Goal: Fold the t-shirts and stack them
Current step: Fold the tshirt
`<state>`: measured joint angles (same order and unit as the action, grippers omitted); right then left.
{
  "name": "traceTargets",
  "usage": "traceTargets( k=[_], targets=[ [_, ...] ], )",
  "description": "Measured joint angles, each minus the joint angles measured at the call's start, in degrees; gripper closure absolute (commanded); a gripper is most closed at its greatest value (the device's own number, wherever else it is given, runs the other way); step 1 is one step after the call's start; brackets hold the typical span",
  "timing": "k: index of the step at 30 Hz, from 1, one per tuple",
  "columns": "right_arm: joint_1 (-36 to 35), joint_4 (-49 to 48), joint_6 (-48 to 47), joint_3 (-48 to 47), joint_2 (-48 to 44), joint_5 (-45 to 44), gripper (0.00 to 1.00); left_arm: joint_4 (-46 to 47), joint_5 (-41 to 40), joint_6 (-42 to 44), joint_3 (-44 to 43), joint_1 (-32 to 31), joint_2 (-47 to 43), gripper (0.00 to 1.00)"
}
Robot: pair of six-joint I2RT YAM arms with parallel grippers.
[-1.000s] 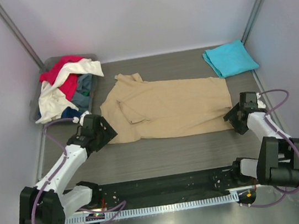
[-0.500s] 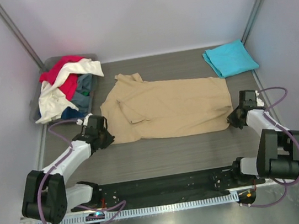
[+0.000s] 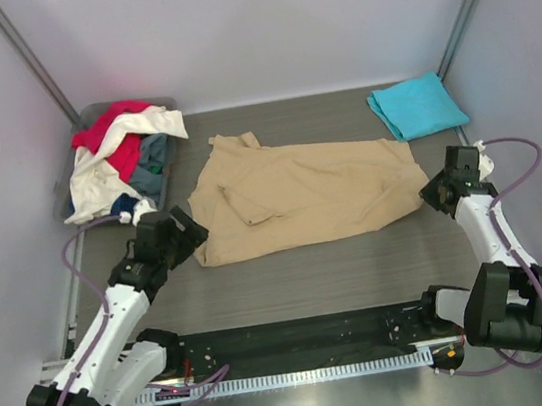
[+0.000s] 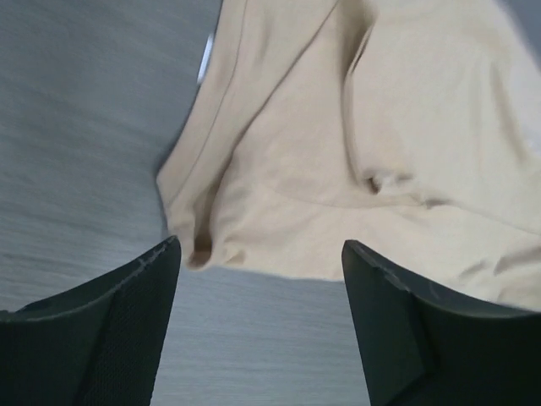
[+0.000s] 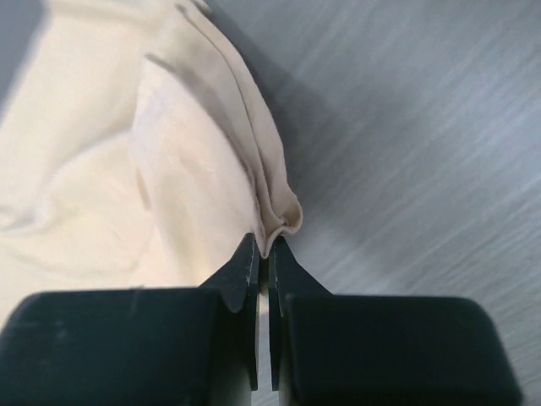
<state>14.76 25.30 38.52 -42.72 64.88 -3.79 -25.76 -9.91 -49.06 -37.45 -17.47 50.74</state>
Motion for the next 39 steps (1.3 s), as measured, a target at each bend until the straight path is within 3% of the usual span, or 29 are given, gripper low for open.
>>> traceTargets(
  k=[7,13,15,16,18,22,25,27,30,34,39],
  targets=[
    [0.0,0.94,-0.04,5.16,4.76,0.09,0.99,4.2,8.55,-0.52,13.18,-0.04,5.22,0.21],
    [0.0,-0.13,-0.09,5.2,5.03,0.09,0.99,9.2,9.55,-0.46,13.81,-0.09,8.33,0.33],
    [0.0,-0.83,-0.11,5.4,5.51,0.11,0.99,11.58,9.46,-0.61,13.75,-0.09,10.34,0.46],
    [0.0,-1.22,-0.15,5.66,5.88,0.11,0.99,12.92,9.11,-0.7,13.75,-0.09,11.39,0.71],
    [0.0,-1.55,-0.26,6.05,6.62,0.13,0.99,14.88,8.5,-0.9,13.68,-0.09,13.46,0.99],
    [0.0,-1.79,-0.26,5.97,8.9,0.55,0.99,15.74,7.63,-1.18,11.13,-0.09,17.79,1.0],
    [0.11,0.66,-0.26,2.82,10.56,1.01,0.99,11.06,6.45,-0.33,3.17,-0.09,19.26,1.0],
    [0.15,1.53,-0.24,0.11,9.01,0.39,0.99,7.17,4.26,0.11,-3.28,-0.09,17.16,1.0],
    [0.35,1.22,-0.24,-0.81,1.92,-0.68,0.99,4.33,0.0,-0.02,-7.98,-0.09,7.21,1.0],
    [1.57,-0.07,-0.09,4.74,-0.79,-0.74,0.99,0.17,-1.81,-1.97,-4.24,0.0,-4.9,1.0],
    [2.91,-1.77,1.46,12.09,3.54,0.48,0.99,-7.67,0.9,-6.43,9.68,-0.17,-8.7,1.0]
  ],
)
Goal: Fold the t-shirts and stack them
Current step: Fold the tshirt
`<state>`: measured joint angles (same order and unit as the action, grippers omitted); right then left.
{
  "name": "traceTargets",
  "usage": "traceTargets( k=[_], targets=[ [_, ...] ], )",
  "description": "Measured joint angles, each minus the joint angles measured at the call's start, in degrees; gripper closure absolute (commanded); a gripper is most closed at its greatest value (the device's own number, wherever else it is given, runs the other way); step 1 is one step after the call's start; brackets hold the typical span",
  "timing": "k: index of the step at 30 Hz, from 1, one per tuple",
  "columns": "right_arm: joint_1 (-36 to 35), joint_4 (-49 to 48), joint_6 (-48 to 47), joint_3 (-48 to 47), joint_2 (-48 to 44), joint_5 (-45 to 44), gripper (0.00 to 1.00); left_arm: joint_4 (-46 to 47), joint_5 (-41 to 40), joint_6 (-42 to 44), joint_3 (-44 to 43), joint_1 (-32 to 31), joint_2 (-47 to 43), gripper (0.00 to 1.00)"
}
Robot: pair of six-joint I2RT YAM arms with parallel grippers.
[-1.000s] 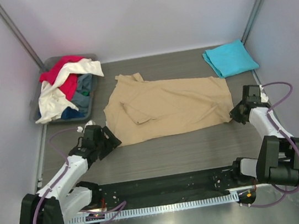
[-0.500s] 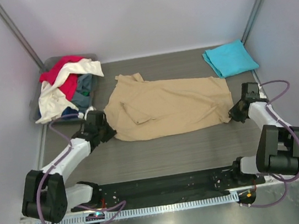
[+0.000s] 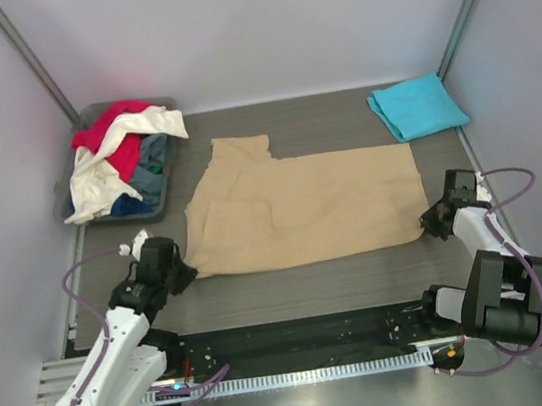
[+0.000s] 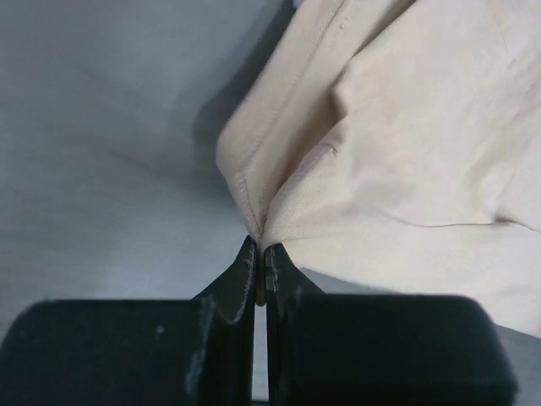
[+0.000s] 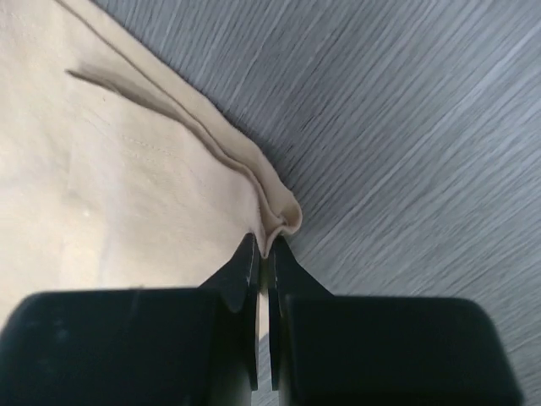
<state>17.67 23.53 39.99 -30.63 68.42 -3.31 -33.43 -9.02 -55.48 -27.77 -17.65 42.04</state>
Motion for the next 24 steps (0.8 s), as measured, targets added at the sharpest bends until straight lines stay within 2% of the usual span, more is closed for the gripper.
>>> traceTargets(
  k=[3,6,9,11,12,13,14,15,16,20,21,24],
  targets=[
    [0.76,0.61,0.55,0.57,-1.29,0.09,0.99,-6.56,0.79,-3.13,3.43,-1.57,-4.59,1.0],
    [2.27,2.32,0.92,1.01,-2.89,0.2,0.99,-8.31,1.14,-5.11,2.64,-2.4,-7.54,1.0],
    [4.52,3.37,0.83,0.87,-4.42,0.33,0.9,-8.94,1.16,-6.01,1.14,-2.54,-7.04,1.0],
    [5.66,4.42,0.66,0.74,-4.87,0.63,0.73,-9.84,1.29,-6.54,0.31,-2.56,-6.54,0.95],
    [6.01,4.92,0.74,0.74,-5.18,0.72,0.59,-10.29,1.31,-6.82,0.07,-2.56,-6.67,0.78],
    [6.38,5.51,0.59,0.74,-5.68,0.94,0.26,-11.04,1.29,-7.02,-0.17,-2.56,-6.91,0.71],
    [6.64,5.95,0.79,0.74,-6.43,1.07,0.13,-12.0,1.29,-7.39,-0.42,-2.56,-7.78,0.64],
    [6.88,6.34,0.46,0.74,-7.39,1.22,0.04,-13.2,1.03,-8.0,-0.72,-2.56,-9.57,0.56],
    [6.95,6.75,0.35,0.74,-8.76,1.29,0.0,-14.23,0.92,-8.37,-1.25,-2.56,-10.97,0.53],
    [6.97,9.11,0.5,-1.09,-12.41,0.33,0.0,-16.85,-0.87,-6.64,-7.69,-2.58,-15.15,0.42],
    [6.99,9.4,0.74,-2.19,-12.76,0.2,0.0,-16.39,-1.14,-5.09,-9.75,-2.58,-14.51,0.37],
    [7.1,8.63,1.57,-5.88,-12.94,1.44,0.01,-12.04,-0.83,1.27,-16.61,-2.56,-5.57,0.36]
  ],
)
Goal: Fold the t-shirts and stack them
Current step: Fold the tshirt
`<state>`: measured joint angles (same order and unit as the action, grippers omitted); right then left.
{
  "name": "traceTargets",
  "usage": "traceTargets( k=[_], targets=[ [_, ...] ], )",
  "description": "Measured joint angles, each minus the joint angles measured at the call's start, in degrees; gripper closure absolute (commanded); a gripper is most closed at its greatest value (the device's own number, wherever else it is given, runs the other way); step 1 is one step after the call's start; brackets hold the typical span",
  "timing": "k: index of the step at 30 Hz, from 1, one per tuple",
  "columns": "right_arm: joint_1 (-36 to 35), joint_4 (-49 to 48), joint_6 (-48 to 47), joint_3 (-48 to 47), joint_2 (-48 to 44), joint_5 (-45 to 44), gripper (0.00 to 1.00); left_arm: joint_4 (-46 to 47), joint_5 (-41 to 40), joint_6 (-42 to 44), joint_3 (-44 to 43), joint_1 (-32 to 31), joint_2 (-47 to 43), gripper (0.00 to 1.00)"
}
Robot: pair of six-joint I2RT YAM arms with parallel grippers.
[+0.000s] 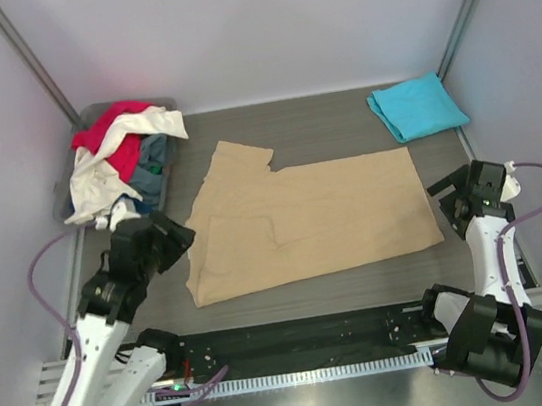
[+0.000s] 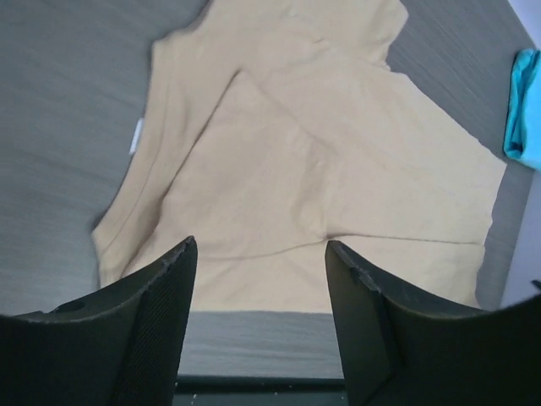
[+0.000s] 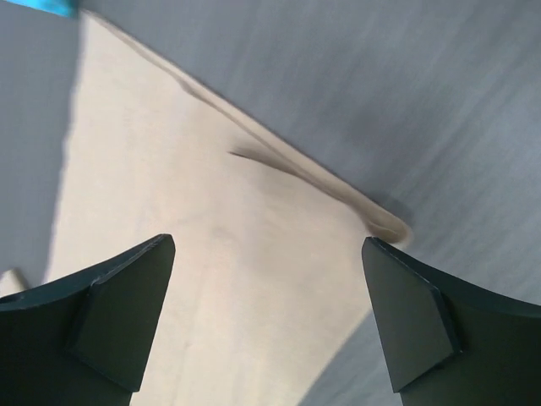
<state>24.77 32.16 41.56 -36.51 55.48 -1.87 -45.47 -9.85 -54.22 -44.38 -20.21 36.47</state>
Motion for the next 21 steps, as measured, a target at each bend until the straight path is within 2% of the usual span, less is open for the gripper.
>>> traceTargets(
  k=[2,6,10,16,18,21],
  targets=[
    [-0.2,-1.6,0.35,-1.86,0.07,1.95,0.02,3.28,1.73,4.46,-4.74,0.0,9.57,0.41],
    [-2.8,-4.52,-0.37,-5.57,1.64,4.94,0.02,9.97,5.01,15.28,-22.75,0.09,37.16,0.44],
    [-6.08,-5.38,-1.92,-7.48,2.67,6.8,0.02,10.12,8.15,23.26,-50.42,1.57,65.83,0.47],
    [-8.83,-4.96,-3.23,-7.63,1.22,9.18,0.02,6.29,11.65,28.52,-88.89,4.72,97.83,0.47],
    [-10.03,-4.92,-3.93,-7.63,-0.09,9.77,0.02,5.49,13.92,29.29,-95.71,6.01,105.07,0.44],
    [-11.34,-4.98,-4.63,-7.54,-1.57,10.6,0.02,5.79,17.03,29.05,-97.11,7.98,111.14,0.48]
  ],
)
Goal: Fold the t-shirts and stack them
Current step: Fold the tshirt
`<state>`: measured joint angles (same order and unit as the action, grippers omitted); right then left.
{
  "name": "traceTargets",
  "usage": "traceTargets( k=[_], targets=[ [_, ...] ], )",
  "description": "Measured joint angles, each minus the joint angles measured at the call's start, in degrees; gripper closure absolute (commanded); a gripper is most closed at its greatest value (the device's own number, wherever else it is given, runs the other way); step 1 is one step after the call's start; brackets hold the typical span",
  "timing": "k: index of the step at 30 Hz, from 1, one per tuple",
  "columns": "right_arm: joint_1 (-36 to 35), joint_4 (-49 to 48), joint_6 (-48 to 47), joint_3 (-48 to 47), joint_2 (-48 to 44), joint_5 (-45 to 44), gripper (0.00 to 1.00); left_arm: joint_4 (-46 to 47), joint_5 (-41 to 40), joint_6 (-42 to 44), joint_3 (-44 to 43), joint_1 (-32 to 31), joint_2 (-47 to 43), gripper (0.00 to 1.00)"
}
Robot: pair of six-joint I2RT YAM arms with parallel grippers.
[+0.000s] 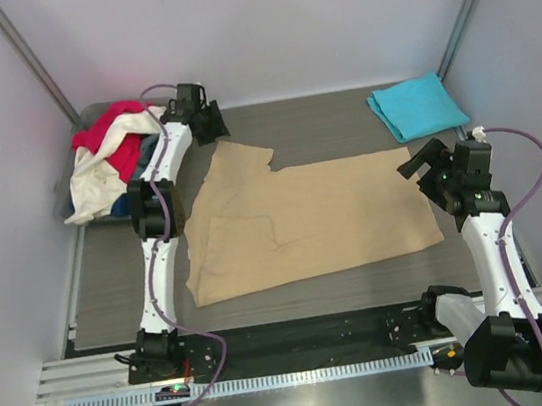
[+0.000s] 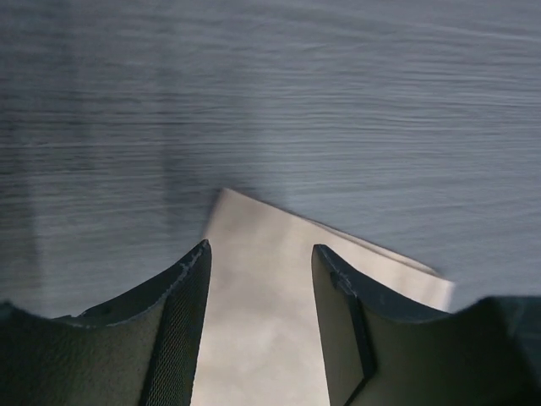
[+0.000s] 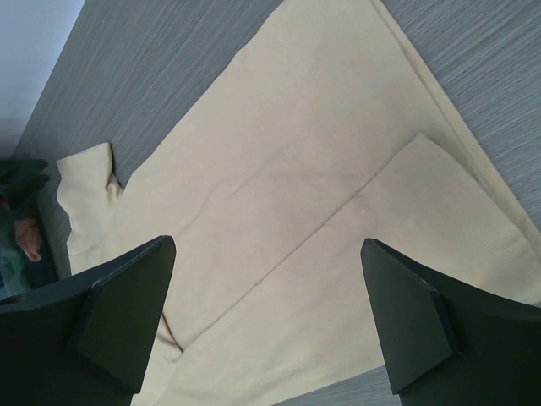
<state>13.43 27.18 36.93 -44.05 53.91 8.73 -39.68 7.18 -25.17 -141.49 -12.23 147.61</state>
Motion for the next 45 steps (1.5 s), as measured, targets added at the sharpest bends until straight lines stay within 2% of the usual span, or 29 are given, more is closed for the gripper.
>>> traceTargets(
  k=[3,8,16,19,21,24,25,31,37,43,45],
  targets=[
    [-0.5,-0.15,-0.39,0.31,-0.33,0.9,0.02,0.9,2.38,-1.33,0.04,1.97,4.81,0.49],
    [-0.94,-0.13,-1.03,1.46,0.02,1.07,0.02,4.5,6.43,-4.37,-2.21,4.37,6.78,0.51],
    [-1.03,-0.28,-1.09,1.53,2.99,0.83,0.02,9.73,8.35,-5.84,0.76,2.91,6.64,0.53],
    [-1.07,-0.57,-1.09,1.53,3.04,0.61,0.02,9.86,8.04,-6.05,1.07,1.66,6.62,0.61],
    [-1.07,-0.74,-1.09,1.53,3.19,0.37,0.02,9.97,7.34,-6.27,1.46,0.94,6.51,0.7],
    [-1.36,-1.64,-1.14,1.53,4.68,0.04,0.02,10.16,5.9,-6.14,2.58,0.42,6.1,0.86],
    [-1.57,-2.14,-1.22,1.53,5.73,-0.22,0.02,10.21,5.46,-6.12,2.95,0.37,5.95,0.99],
    [-3.65,-3.98,-1.33,-0.83,18.84,-3.74,0.03,11.63,6.36,-5.95,4.85,0.98,5.4,1.0],
    [-5.86,-5.51,-1.55,-13.92,36.17,-10.82,0.04,14.58,11.02,-7.21,7.1,2.34,5.03,1.0],
    [-5.99,-6.34,-3.8,-30.08,52.5,-18.6,0.19,17.07,12.39,-7.52,9.53,2.69,4.22,1.0],
    [-5.97,-6.4,-4.46,-33.97,56.61,-20.46,0.27,17.2,12.81,-7.52,9.53,2.86,4.22,1.0]
  ],
)
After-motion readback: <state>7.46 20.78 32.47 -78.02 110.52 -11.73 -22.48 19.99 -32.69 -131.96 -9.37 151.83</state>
